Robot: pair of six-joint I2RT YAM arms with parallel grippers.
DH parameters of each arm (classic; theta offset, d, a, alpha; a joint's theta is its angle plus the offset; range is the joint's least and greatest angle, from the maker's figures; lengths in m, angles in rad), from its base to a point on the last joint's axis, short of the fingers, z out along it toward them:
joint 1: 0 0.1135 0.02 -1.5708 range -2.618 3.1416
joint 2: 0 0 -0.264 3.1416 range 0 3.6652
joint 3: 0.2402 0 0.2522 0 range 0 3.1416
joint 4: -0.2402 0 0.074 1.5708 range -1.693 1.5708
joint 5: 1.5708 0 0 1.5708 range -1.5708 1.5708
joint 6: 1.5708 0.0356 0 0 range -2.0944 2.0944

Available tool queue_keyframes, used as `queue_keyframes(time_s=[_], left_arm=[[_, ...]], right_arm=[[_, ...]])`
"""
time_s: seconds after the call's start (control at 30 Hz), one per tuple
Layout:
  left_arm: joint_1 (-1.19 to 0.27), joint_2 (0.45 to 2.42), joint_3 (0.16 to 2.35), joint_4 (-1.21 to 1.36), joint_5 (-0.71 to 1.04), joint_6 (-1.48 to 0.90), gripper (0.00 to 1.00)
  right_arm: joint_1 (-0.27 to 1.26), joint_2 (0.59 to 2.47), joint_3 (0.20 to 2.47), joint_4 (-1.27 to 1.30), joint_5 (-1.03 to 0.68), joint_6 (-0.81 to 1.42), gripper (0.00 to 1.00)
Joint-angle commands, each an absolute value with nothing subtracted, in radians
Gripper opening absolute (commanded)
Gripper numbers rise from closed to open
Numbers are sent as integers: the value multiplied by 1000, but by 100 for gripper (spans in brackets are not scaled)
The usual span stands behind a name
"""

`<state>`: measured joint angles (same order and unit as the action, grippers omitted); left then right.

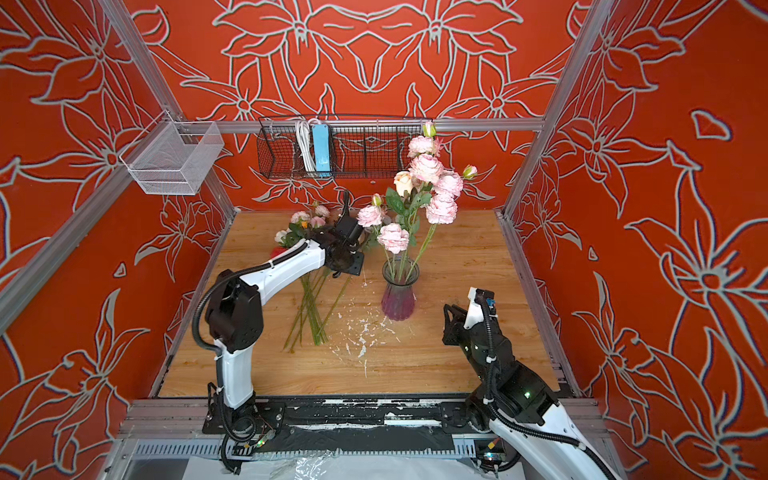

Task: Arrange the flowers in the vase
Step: 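Close the left gripper on a single stem among the loose flower bunches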

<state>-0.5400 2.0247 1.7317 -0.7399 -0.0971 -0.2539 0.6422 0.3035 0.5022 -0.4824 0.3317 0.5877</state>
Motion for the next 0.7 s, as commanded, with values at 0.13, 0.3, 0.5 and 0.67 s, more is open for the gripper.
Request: queue_keyframes(time_s=[0.13,0.3,0.5,0.67], left_arm=[[-520,2257,1908,-783,-68,-193,51],[-506,2275,1872,-754,-103,-219,49],[-500,2254,1785,-713,-87,-225,40],[-502,2182,1713,-685,-27,-233,38]], right_arm=[[640,261,485,-473,336,633,24],[640,221,491,-503,351,622,24],[641,233,496,-508,341,611,24],[640,221,483,-502,346,619,24]])
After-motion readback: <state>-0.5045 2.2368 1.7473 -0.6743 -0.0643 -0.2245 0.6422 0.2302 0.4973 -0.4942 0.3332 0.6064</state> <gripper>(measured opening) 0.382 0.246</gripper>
